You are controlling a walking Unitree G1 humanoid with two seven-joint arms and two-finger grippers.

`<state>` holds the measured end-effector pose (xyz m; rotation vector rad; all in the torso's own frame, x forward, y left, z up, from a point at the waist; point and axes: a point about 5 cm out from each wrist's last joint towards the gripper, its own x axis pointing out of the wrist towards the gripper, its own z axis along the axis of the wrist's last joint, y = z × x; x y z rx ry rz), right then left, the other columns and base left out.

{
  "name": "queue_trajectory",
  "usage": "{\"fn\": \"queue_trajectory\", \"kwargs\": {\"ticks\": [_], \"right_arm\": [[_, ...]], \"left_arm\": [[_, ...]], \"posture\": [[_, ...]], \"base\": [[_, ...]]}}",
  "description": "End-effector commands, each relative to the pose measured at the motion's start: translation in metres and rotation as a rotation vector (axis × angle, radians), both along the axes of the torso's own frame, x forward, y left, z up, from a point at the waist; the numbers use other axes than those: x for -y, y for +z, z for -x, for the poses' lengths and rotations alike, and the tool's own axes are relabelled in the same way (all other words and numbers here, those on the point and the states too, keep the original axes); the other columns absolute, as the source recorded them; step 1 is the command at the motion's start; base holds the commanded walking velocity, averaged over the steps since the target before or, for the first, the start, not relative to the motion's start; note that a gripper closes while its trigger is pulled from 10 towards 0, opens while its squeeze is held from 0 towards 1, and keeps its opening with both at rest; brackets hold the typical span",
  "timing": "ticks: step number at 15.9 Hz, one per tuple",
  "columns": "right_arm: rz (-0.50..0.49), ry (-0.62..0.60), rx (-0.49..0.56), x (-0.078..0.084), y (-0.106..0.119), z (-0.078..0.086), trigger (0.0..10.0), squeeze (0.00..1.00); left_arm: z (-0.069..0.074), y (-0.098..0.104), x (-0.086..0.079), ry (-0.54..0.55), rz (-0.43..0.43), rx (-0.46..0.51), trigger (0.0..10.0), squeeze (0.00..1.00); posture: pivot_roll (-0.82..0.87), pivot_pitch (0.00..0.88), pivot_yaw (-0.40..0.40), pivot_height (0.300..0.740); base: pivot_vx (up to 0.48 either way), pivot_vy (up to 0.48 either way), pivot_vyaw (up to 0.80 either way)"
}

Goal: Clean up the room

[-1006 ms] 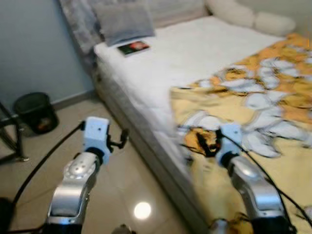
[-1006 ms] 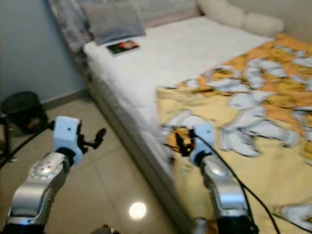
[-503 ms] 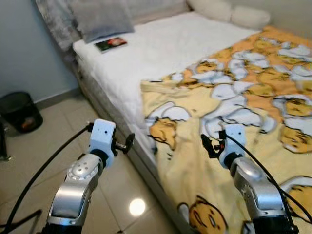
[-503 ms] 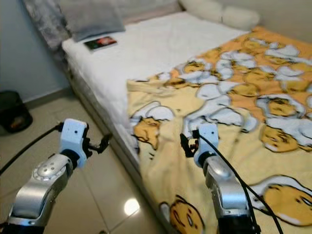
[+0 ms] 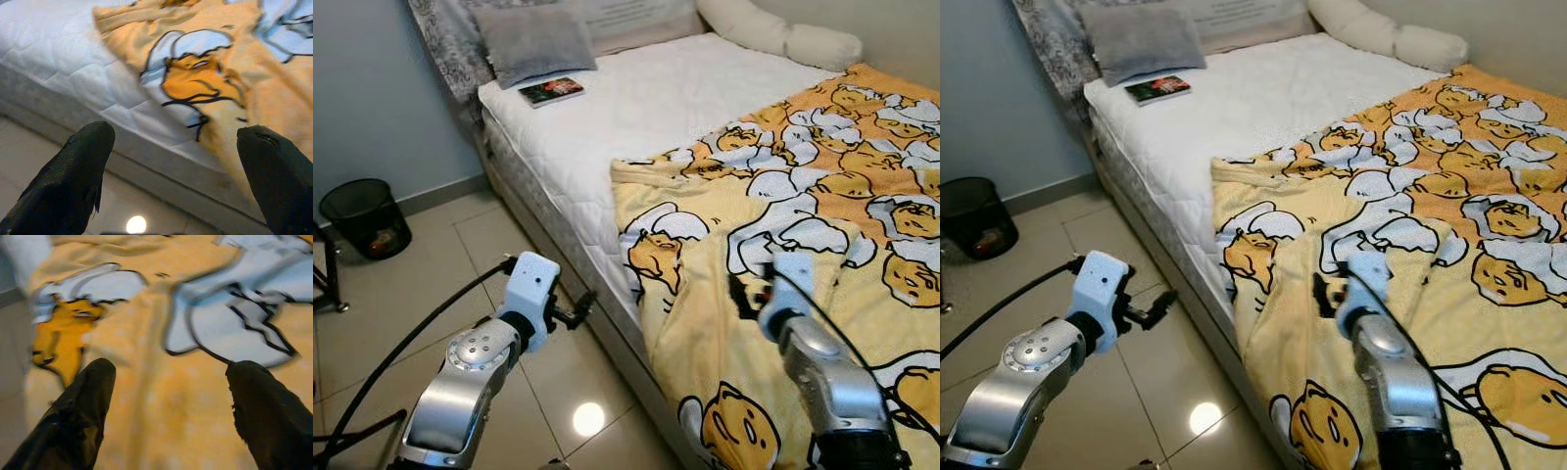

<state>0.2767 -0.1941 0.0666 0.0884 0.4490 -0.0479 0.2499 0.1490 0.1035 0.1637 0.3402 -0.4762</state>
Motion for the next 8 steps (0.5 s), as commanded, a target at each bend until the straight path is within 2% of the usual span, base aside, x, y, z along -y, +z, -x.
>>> {"fn": "queue_trajectory", "kwargs": {"ticks": [1,4,5,6,7,8], "right_arm": [[-0.011,-0.070,-0.012,0.011,0.001,-0.001,10.0,1.00],[-0.005,-0.195,-0.042,0.031,-0.009,-0.002,10.0,1.00],[-0.014,-0.265,-0.080,0.041,-0.019,-0.005,10.0,1.00],[-0.018,-0.284,-0.093,0.043,-0.022,-0.006,10.0,1.00],[-0.042,-0.321,-0.116,0.048,-0.026,-0.010,10.0,0.98],[-0.076,-0.332,-0.131,0.049,-0.029,-0.014,10.0,0.00]], "left_arm": [[0.004,0.002,0.003,-0.036,0.009,0.001,10.0,0.71],[0.012,0.003,0.008,-0.123,0.041,-0.020,10.0,0.71],[0.014,0.002,0.013,-0.201,0.057,-0.048,10.0,0.70],[0.015,0.002,0.015,-0.226,0.063,-0.058,10.0,0.70],[0.019,0.002,0.021,-0.328,0.095,-0.108,10.0,0.70],[0.023,0.001,0.025,-0.401,0.117,-0.145,10.0,0.67]], "posture": [[0.02,0.000,0.023,0.740],[0.01,0.000,0.038,0.740],[0.01,0.000,0.040,0.740],[0.02,0.000,0.040,0.740],[0.02,0.000,0.039,0.740],[0.01,0.000,0.043,0.740]], "base": [[0.000,0.000,0.00],[0.000,0.000,0.00],[0.000,0.000,0.00],[0.000,0.000,0.00],[0.000,0.000,0.00],[0.000,0.000,0.00]]}}
